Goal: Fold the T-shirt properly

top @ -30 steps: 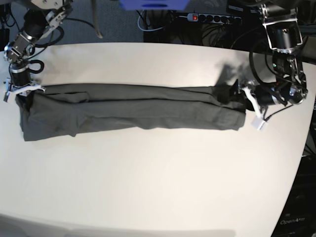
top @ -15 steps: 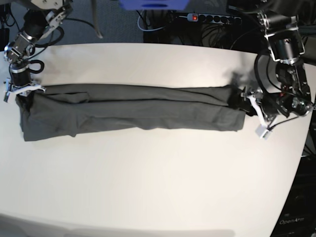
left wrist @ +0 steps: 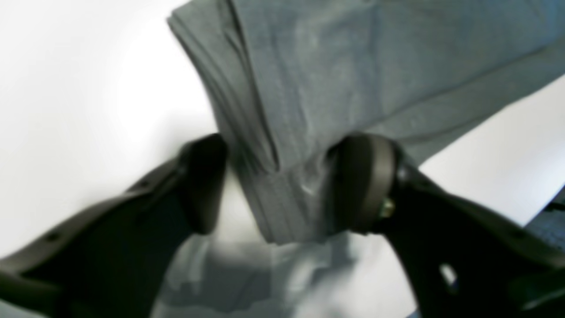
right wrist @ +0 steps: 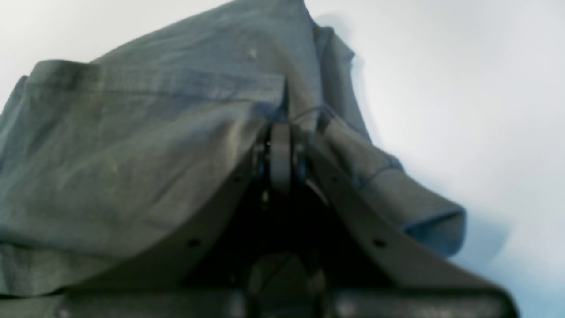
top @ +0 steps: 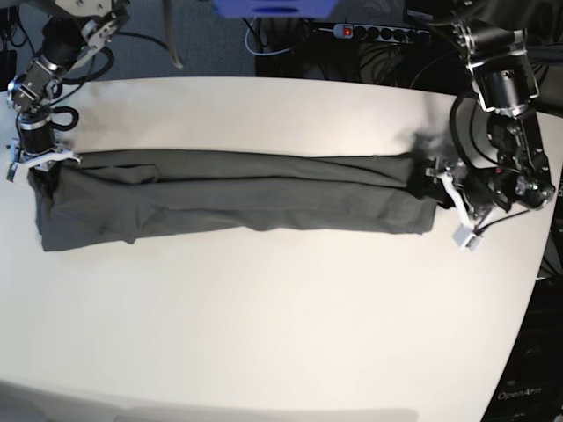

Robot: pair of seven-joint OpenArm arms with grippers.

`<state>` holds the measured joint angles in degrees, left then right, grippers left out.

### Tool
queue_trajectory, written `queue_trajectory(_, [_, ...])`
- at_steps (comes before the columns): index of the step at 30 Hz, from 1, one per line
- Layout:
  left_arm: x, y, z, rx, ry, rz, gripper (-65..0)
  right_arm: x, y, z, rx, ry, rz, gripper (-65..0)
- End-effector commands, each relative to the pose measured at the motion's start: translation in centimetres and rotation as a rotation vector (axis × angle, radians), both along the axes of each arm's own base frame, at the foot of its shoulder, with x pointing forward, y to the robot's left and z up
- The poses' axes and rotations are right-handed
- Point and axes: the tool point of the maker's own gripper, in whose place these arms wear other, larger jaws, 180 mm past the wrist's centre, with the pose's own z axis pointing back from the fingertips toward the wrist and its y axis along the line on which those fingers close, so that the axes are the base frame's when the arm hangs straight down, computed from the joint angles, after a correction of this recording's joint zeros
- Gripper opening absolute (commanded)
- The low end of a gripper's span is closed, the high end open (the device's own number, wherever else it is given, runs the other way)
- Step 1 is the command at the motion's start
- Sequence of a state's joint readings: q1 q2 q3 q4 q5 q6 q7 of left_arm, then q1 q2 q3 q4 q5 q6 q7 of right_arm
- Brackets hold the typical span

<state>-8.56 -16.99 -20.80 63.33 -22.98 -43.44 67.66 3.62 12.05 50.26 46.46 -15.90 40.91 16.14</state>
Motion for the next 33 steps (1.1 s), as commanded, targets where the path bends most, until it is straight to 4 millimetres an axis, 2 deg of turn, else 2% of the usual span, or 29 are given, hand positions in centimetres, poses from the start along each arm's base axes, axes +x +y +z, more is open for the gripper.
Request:
queue_trajectory(1, [-10.5, 2.6, -4.9, 0.249, 0.445, -0.086, -27.5, -3.2, 1.1, -4.3, 0.008, 0.244, 0.043, -64.7])
queue_trajectory(3, [-10.6, 2.5, -5.0, 0.248, 0.447, -0.089, -36.2, -3.2, 1.1, -4.3, 0.008, 0.244, 0.043, -64.7])
queue_trajectory(7, [-10.6, 1.9, -5.1, 0.252, 0.449, -0.123, -60.9, -3.8, 1.1, -4.6, 0.007, 0.255, 0.043, -64.7])
queue_trajectory(8, [-10.6, 1.8, -5.1, 0.254, 0.45, -0.129, -65.0, -3.8, 1.1, -4.6, 0.007, 0.255, 0.043, -64.7])
queue_trajectory(14, [-10.6, 1.6, -5.2, 0.247, 0.449, -0.13, -63.0, -3.9, 1.1, -4.6, 0.008, 0.258, 0.043, -64.7])
queue_trajectory(21, [-9.8, 0.0, -5.0, 0.198, 0.417, -0.124, -63.0, -3.9, 1.1, -4.6, 0.008, 0.258, 0.043, -64.7])
queue_trajectory(24, [-8.1, -1.5, -4.4, 0.119, 0.365, -0.113, -63.0, -3.9, 1.1, -4.6, 0.008, 0.258, 0.043, -64.7])
queue_trajectory(27, [-6.6, -2.2, -3.7, 0.082, 0.326, -0.107, -63.0, -3.8, 1.1, -4.6, 0.008, 0.258, 0.044, -64.7])
queue_trajectory(30, [-5.7, -3.9, -3.5, 0.059, 0.306, -0.141, -63.0, -3.8, 1.1, -4.6, 0.008, 0.258, 0.044, -64.7])
queue_trajectory(33, [-5.2, -4.2, -3.2, 0.042, 0.294, -0.141, -63.0, -3.8, 1.1, -4.6, 0.008, 0.256, 0.044, -64.7])
